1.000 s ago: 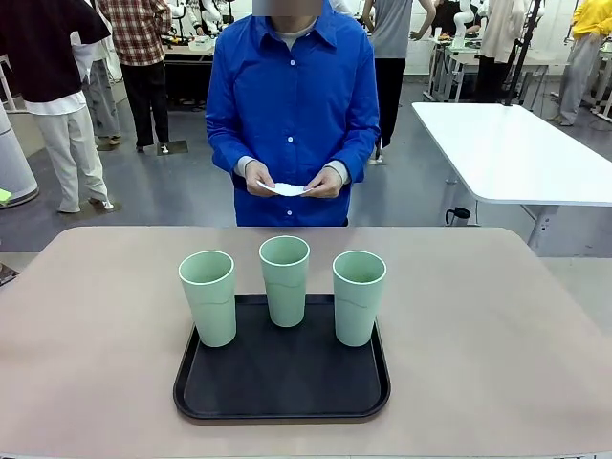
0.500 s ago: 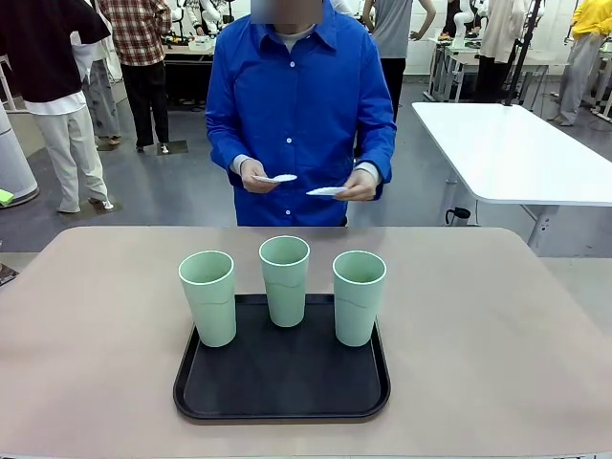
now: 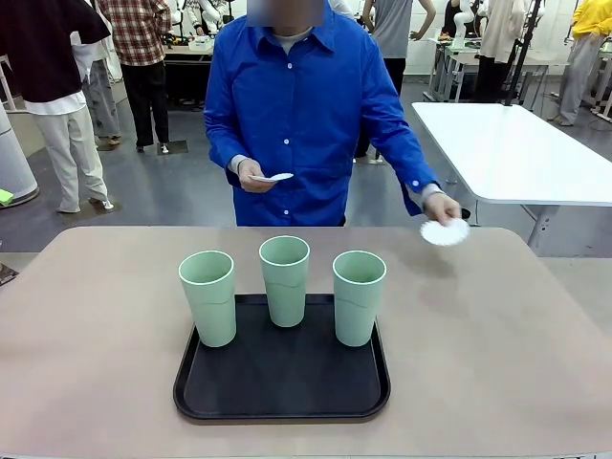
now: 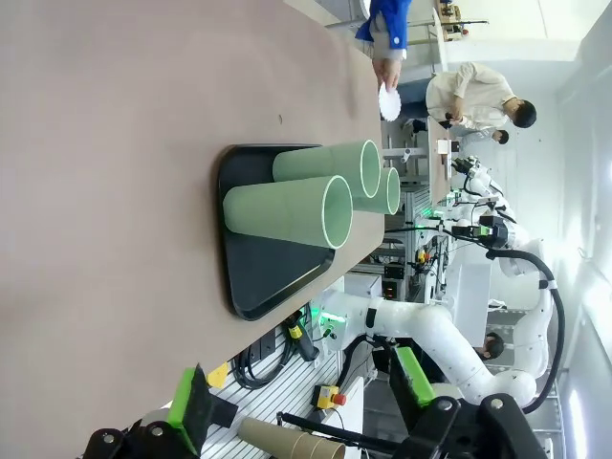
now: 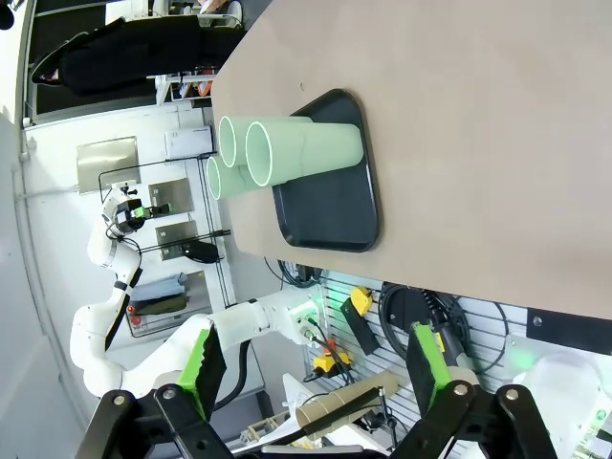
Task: Place coasters on the table and set cups on them.
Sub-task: Pick up one Reusable plastic cup and place it on a coaster set by the human.
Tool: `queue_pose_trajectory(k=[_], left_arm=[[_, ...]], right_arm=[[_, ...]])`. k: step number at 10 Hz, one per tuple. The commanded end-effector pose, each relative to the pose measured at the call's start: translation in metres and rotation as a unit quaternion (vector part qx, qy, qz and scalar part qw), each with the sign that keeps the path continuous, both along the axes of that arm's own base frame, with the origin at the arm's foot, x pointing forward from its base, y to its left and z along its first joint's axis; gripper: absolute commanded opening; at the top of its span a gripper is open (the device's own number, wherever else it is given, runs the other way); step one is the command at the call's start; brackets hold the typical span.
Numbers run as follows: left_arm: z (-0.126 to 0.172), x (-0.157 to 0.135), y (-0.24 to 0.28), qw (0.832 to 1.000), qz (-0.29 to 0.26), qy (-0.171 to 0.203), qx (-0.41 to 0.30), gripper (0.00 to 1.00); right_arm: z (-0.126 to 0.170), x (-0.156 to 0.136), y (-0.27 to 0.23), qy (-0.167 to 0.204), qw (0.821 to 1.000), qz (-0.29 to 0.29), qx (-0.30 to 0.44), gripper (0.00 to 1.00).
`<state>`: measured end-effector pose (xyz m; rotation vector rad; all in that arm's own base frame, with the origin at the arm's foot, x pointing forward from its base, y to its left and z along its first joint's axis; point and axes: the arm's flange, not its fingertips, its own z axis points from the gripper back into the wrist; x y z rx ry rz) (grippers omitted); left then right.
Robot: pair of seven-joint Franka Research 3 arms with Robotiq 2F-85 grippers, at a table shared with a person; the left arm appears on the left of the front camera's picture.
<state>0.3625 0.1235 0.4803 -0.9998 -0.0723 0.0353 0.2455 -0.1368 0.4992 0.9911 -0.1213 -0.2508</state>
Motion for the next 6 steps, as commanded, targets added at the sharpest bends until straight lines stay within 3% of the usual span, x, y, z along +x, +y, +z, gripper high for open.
queue_pose_trajectory(k=[1, 6], left_arm=[[0.0026, -0.0024, 0.0011, 1.0, 0.002, -0.006, -0.003, 1.0], [0.0026, -0.0024, 0.0011, 1.0, 0.002, -0.006, -0.003, 1.0]], right_arm=[[0.0008, 0.0, 0.0, -0.005, 1.0, 0.003, 0.006, 1.0], [0.0008, 0.0, 0.0, -0.005, 1.0, 0.003, 0.006, 1.0]])
